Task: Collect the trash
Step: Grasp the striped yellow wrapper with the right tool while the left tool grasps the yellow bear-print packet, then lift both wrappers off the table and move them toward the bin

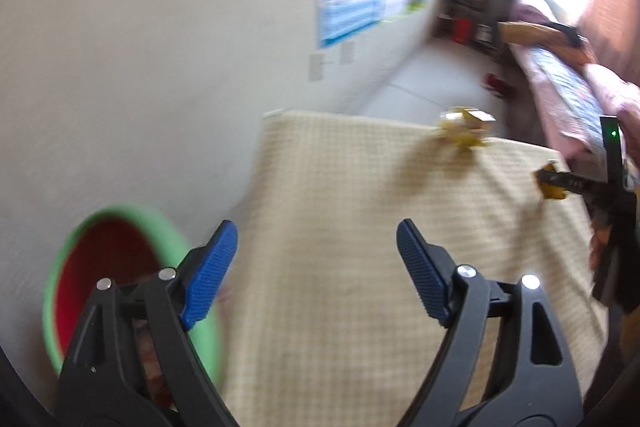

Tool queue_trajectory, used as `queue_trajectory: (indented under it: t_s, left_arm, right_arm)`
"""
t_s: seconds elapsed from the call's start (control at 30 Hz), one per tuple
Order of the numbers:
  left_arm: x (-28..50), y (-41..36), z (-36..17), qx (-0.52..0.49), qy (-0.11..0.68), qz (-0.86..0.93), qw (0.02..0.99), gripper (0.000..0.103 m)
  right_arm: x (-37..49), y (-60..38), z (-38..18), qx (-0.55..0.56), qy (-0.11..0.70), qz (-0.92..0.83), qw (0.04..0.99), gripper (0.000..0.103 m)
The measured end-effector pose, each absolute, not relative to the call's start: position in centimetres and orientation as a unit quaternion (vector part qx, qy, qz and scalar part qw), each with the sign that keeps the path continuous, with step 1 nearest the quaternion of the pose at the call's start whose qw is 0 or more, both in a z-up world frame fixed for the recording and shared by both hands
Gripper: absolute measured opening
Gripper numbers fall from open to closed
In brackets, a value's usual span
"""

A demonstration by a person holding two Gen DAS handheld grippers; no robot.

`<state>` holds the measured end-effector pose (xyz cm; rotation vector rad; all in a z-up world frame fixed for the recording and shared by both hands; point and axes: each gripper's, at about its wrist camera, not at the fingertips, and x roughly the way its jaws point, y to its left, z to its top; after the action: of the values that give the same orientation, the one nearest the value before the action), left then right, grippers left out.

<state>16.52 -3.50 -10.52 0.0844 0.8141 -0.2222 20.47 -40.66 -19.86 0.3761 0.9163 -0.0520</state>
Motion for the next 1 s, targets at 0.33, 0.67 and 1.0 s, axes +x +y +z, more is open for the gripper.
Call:
queue_trajectory:
  t_s: [0.33, 0.67, 1.0]
  left_arm:
    - [26.4, -18.0, -13.0, 0.083, 0.389, -0.191, 0.898, 0.086]
    - [31.5, -19.8, -17.8, 0.043, 0.483, -0.15, 0.861, 0.025]
    - [19.8, -13.3, -14.5, 0.046, 0.461, -0.162, 0.871, 0.021]
  right_arm:
    - [7.8, -36.7, -17.9, 0.236, 0.418, 0.044, 0.876, 0.038]
    - [8.7, -36.4, -16.7, 0.246, 0.386, 0.084, 0.885, 0.038]
    - [8.9, -36.2, -17.4, 0.23, 0.393, 0.073, 0.887, 0.038]
